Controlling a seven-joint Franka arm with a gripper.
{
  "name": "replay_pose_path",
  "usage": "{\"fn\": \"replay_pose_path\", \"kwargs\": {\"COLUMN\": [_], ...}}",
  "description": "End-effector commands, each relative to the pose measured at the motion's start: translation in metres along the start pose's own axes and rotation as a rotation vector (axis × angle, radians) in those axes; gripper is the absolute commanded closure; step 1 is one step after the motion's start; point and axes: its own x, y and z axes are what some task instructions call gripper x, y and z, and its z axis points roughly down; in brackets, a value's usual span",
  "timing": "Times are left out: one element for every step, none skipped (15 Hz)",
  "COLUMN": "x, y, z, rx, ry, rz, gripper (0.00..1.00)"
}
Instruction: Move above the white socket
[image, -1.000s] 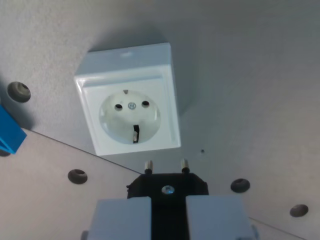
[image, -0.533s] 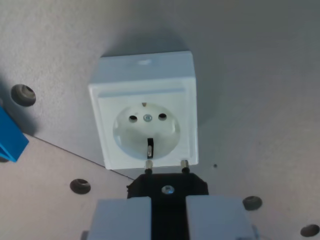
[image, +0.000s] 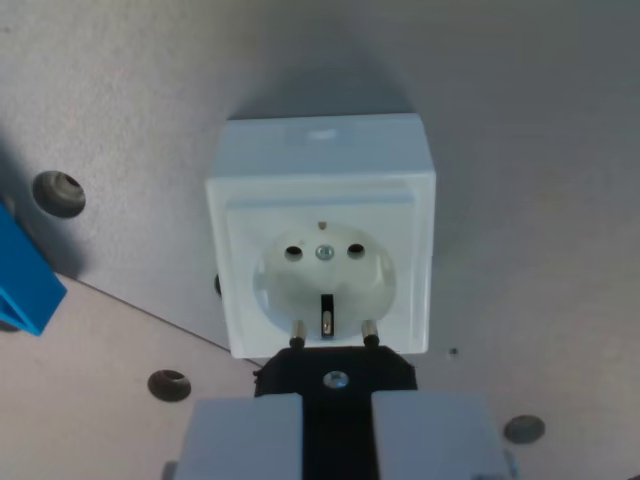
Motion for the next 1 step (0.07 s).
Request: {"fn": "replay_pose_path", "kwargs": {"x": [-0.0044], "y": [-0.0046], "z": [0.0076], "rx": [-0.060], "ry": [0.101], "rz": [-0.042], "gripper": [1.00]}}
